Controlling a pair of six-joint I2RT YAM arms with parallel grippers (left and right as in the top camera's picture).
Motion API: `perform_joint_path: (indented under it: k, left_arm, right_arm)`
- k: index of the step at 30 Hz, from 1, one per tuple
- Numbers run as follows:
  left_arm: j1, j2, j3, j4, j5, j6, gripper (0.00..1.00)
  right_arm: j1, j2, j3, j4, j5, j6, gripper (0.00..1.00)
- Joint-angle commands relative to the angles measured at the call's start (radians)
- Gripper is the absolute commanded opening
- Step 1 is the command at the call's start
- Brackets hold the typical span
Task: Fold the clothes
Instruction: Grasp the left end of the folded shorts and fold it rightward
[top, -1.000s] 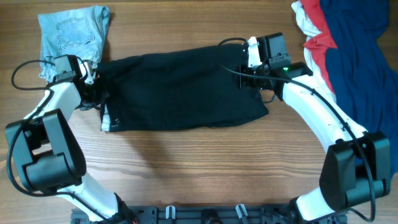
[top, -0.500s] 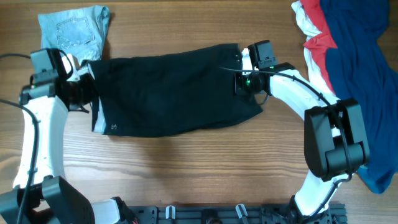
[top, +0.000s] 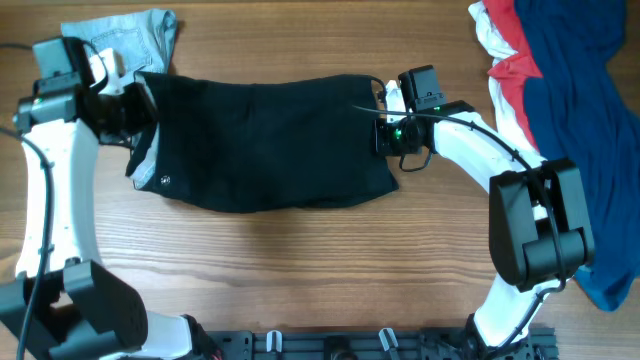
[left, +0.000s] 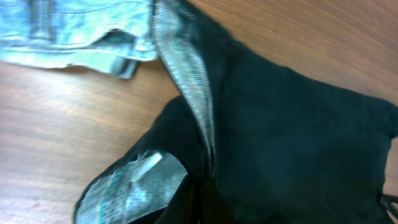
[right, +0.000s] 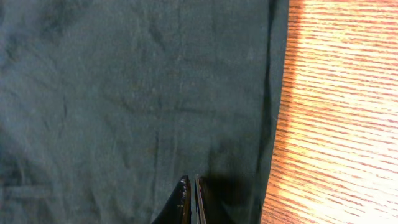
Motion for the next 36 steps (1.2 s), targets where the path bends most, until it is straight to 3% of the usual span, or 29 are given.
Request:
perform_joint_path:
  k: [1,8,24,32,36]
  left_arm:
    - [-0.071,0.013,0.064,0.010,0.024,0.016,0.04]
    - [-0.169,0.014,0.108,0.025,0.074,-0.092,0.04]
    - [-0.574,0.173,0.108,0.358,0.054,-0.422,0.04]
    - [-0.679,0.183,0.108,0.480,0.039,-0.458,0.04]
    - [-0.686,0.183,0.108,0.426,-0.015,-0.443,0.04]
  right_arm:
    - [0.001,0.013,-0.003,0.006,0.009,0.037,0.04]
    - [0.000,0.035,-0.035,0.036,0.053,0.071,0.04]
    - [0.000,0.075,-0.035,0.040,0.049,0.085,0.04]
    - [0.000,0.075,-0.035,0.043,0.052,0.086,0.04]
    - [0.000,0.075,-0.035,0.043,0.052,0.086,0.04]
